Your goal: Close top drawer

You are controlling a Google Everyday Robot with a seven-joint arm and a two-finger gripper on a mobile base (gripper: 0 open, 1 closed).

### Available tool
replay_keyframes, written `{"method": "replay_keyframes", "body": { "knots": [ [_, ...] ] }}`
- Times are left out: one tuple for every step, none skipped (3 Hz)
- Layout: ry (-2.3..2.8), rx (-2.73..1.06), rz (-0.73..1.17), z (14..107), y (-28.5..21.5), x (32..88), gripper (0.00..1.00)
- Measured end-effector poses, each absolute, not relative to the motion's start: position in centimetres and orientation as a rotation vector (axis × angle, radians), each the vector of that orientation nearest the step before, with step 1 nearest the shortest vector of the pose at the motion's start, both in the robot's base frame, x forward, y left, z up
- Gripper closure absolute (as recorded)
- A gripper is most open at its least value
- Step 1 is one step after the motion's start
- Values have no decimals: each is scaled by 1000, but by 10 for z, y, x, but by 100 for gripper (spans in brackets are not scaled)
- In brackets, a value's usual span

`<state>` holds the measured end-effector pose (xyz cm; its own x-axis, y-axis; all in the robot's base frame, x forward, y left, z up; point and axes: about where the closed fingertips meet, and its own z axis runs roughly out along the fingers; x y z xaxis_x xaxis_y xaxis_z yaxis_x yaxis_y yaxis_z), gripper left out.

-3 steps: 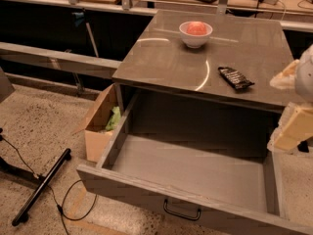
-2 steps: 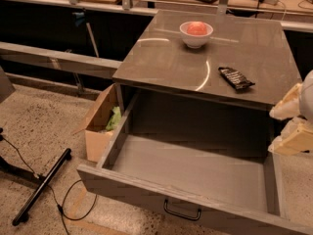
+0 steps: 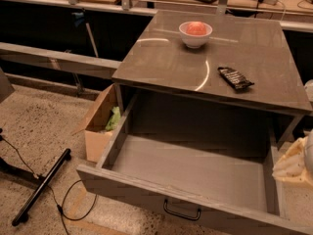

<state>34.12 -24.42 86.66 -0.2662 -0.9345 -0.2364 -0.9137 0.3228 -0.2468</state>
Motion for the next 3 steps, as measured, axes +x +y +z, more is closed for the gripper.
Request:
{"method": "replay_keyframes", "body": {
  "knots": [
    [2312, -1645, -13, 827, -247, 307, 100],
    [2312, -1645, -13, 827, -247, 307, 100],
    [2341, -1647, -38, 815, -250, 298, 100]
  ]
}}
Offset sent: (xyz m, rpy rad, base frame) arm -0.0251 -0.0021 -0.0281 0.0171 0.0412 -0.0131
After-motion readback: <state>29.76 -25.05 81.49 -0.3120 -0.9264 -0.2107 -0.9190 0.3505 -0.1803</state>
